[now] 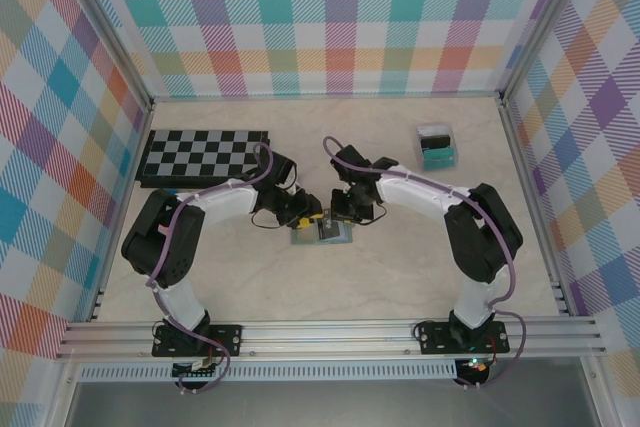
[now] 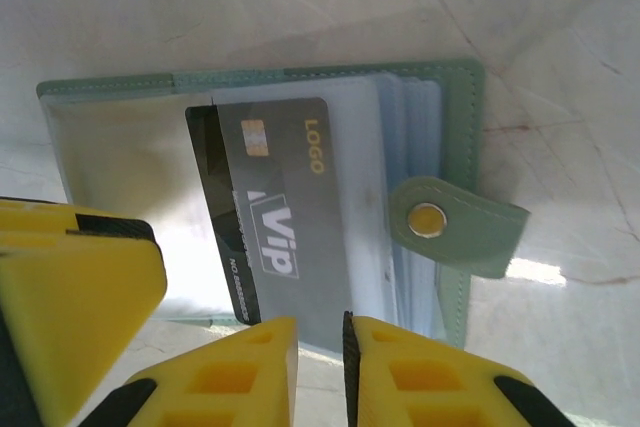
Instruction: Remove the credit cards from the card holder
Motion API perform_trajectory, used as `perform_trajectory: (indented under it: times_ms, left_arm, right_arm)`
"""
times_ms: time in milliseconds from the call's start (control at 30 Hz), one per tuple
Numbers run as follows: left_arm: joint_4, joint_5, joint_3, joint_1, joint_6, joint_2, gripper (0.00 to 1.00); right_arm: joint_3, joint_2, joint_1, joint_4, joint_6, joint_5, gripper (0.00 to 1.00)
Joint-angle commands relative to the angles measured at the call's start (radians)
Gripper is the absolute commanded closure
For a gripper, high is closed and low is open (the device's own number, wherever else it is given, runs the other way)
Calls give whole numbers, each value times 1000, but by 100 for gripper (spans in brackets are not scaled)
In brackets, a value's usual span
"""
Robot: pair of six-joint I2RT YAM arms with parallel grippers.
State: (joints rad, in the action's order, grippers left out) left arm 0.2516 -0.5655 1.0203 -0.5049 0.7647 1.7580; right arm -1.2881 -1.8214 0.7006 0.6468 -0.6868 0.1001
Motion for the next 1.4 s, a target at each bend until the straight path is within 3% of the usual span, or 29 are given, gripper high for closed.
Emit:
perform_trajectory:
  times_ms: [0, 867, 1367]
  left_arm:
    - [-37, -42, -7, 8, 15, 31, 67]
    - [-96, -110, -26, 16, 33, 95, 71]
    - [-109, -140, -61, 32, 21, 68, 93]
  right_arm:
    - [-44, -43, 3, 7, 16, 25, 80]
    - [-65, -173, 4, 54, -4, 36, 82]
    - [-65, -192, 4, 67, -13, 33, 82]
